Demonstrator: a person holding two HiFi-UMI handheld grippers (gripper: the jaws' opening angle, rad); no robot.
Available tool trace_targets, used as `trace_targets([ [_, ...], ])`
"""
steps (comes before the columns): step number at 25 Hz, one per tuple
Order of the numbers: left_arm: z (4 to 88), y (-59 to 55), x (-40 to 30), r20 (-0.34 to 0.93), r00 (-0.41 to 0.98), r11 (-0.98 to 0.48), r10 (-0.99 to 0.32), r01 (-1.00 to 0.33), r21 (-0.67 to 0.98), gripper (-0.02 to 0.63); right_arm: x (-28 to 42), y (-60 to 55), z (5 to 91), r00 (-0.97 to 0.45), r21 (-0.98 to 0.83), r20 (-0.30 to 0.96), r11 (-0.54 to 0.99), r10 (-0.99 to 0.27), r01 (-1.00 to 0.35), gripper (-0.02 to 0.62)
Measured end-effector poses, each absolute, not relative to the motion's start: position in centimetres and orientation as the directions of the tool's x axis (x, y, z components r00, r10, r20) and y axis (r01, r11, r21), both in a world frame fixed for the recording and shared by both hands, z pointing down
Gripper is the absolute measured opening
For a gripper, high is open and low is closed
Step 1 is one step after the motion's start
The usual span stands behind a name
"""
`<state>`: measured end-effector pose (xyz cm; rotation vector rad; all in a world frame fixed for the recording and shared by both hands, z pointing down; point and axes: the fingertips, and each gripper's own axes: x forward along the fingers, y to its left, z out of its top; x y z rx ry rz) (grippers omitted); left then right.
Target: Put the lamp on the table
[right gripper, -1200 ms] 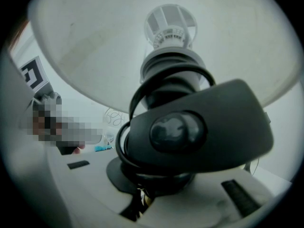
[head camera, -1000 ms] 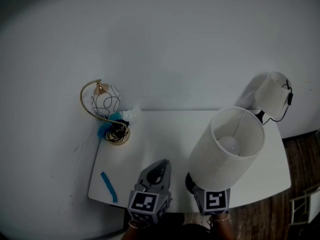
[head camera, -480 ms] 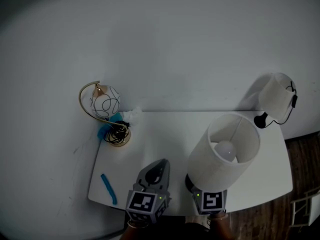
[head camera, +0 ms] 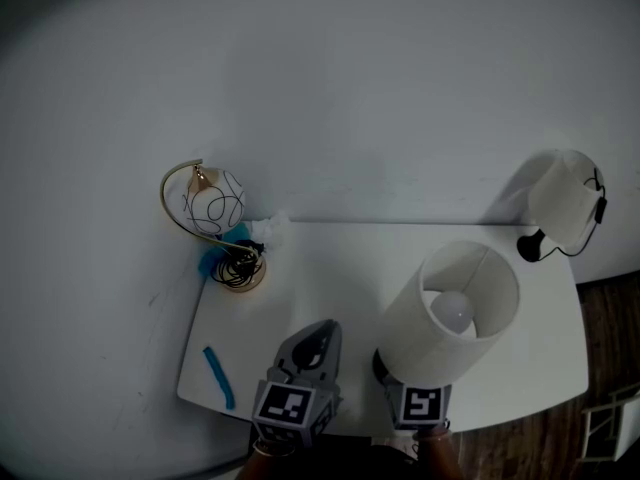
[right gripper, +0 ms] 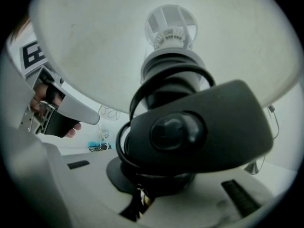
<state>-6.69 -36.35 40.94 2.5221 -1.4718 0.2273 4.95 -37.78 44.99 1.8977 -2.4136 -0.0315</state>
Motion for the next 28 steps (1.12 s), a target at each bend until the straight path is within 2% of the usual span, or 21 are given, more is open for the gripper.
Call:
trace_targets([
  [11,41.7,-36.9,-6.7,0.245,0.482,-0.475,-0.841,-0.875,0.091,0.015,5.4,-38.5,47.0,-0.199,0.049,0.042,0.2,-0.979,-0.978,0.018],
  [28,41.9,-36.9,-6.0,0.232,0.469,-0.461,-0.852,-0.883,0.089,0.015,5.1,-38.7,48.8,-0.224,0.058,0.053,0.227,-0.973,-0.972,0.02],
])
